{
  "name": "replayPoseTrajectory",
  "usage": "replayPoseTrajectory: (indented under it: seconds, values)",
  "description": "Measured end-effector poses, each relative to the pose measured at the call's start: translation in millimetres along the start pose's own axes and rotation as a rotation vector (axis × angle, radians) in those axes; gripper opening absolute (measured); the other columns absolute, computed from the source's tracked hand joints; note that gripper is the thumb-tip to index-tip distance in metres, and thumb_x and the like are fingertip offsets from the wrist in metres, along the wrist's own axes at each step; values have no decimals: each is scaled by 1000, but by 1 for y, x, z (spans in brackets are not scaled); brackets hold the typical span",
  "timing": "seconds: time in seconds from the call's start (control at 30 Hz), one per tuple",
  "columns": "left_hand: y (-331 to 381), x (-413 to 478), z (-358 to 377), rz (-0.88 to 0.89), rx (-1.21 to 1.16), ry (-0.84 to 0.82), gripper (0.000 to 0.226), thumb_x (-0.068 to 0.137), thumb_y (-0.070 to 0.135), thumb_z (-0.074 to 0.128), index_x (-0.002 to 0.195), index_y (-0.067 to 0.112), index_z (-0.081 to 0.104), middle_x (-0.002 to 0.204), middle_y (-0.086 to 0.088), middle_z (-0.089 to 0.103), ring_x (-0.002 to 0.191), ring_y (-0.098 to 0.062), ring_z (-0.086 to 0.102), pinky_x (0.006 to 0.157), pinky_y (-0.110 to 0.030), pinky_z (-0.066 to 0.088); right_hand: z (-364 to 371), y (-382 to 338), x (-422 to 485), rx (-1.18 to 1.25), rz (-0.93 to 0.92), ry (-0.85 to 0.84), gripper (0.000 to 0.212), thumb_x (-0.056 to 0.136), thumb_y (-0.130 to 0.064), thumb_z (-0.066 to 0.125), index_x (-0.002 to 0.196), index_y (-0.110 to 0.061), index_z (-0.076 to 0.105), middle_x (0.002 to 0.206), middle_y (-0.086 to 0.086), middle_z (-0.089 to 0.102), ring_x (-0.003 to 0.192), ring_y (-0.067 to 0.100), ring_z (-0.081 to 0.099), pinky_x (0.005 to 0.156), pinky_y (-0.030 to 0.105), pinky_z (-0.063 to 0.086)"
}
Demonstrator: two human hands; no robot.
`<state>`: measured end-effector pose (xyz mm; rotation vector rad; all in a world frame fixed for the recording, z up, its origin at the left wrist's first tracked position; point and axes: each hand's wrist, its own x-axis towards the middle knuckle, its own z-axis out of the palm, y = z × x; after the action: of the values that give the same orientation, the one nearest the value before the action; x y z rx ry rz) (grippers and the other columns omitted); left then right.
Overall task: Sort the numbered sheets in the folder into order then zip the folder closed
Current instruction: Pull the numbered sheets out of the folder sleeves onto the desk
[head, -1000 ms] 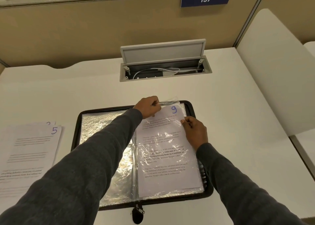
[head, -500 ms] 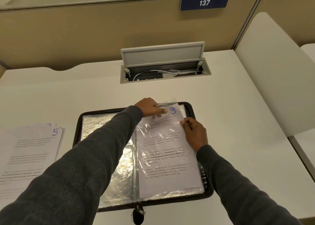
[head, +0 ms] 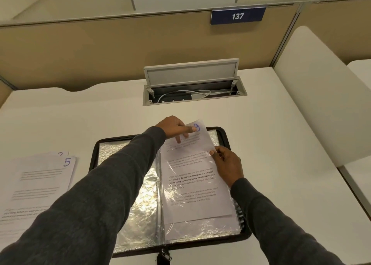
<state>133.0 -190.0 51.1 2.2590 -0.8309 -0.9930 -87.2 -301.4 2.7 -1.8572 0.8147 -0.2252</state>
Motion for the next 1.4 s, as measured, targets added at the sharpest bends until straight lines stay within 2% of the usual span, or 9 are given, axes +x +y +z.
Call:
replayPoseTrajectory:
  seconds: [0.27, 0.4, 0.5, 0.7, 0.8, 1.0, 1.13, 1.27, 1.4]
  values:
    - [8, 1, -7, 52, -35, 289, 51, 83, 60, 64, 92, 10, 73, 92, -5, 70, 79, -22, 64, 67, -27, 47, -2, -1, -4, -43, 21, -14, 13, 100, -35, 58, 103, -23, 63, 91, -9, 68, 83, 14, 68, 75, 30, 58]
    - [13, -3, -17, 105, -11, 405, 45, 84, 57, 65, 96, 14, 67, 99, -2, 66, 86, -19, 63, 74, -31, 53, -2, 2, -4, -67, 23, -9, 20, 101, -32, 58, 101, -14, 65, 94, -3, 70, 85, 17, 67, 72, 28, 57]
    - [16, -9, -28, 157, -71, 509, 39, 85, 50, 69, 99, 15, 63, 102, -1, 63, 89, -16, 61, 71, -24, 49, 0, 5, -5, -81, 23, 0, 23, 101, -30, 58, 100, -8, 66, 97, -1, 71, 88, 18, 67, 72, 26, 57]
    - [17, -27, -62, 279, -138, 774, 29, 86, 41, 72, 101, 17, 63, 107, -3, 61, 93, -15, 60, 83, -29, 52, 0, 6, -11, 49, 107, -23, 11, 100, -22, 60, 97, -18, 70, 86, -3, 75, 81, 19, 72, 65, 16, 54]
    - [19, -42, -80, 332, -158, 850, 27, 86, 41, 70, 101, 20, 62, 108, -4, 61, 94, -15, 60, 82, -28, 52, 0, 9, -14, 46, 105, -27, 12, 98, -17, 60, 93, -20, 71, 84, -2, 75, 79, 20, 72, 72, 27, 60]
    - [7, -75, -123, 355, -62, 1086, 37, 89, 51, 59, 83, 15, 62, 88, -4, 65, 75, -21, 61, 67, -42, 55, 1, 0, -20, 35, 124, -104, 14, 99, -16, 58, 93, -15, 71, 82, 0, 77, 68, 12, 71, 58, 16, 49]
    - [1, -110, -150, 413, 19, 1245, 40, 95, 47, 54, 75, 12, 60, 75, -2, 62, 64, -21, 57, 56, -38, 50, 8, -20, -19, 42, 123, -156, 19, 99, -13, 57, 90, -10, 73, 79, 2, 77, 69, 14, 71, 56, 17, 48]
    - [-15, -151, -179, 429, 85, 1351, 44, 97, 49, 53, 74, 12, 58, 71, 0, 57, 62, -20, 55, 53, -33, 45, 27, -48, -18, 50, 65, -266, 15, 98, -21, 60, 90, -15, 71, 80, 0, 77, 76, 17, 73, 67, 29, 52]
    - [-35, -194, -204, 383, 204, 1404, 48, 97, 51, 51, 69, 11, 57, 65, 1, 50, 57, -17, 46, 50, -29, 37, 57, -77, -19, 34, -45, -341, 18, 97, -26, 63, 85, -18, 74, 86, -4, 77, 81, 13, 72, 74, 26, 49]
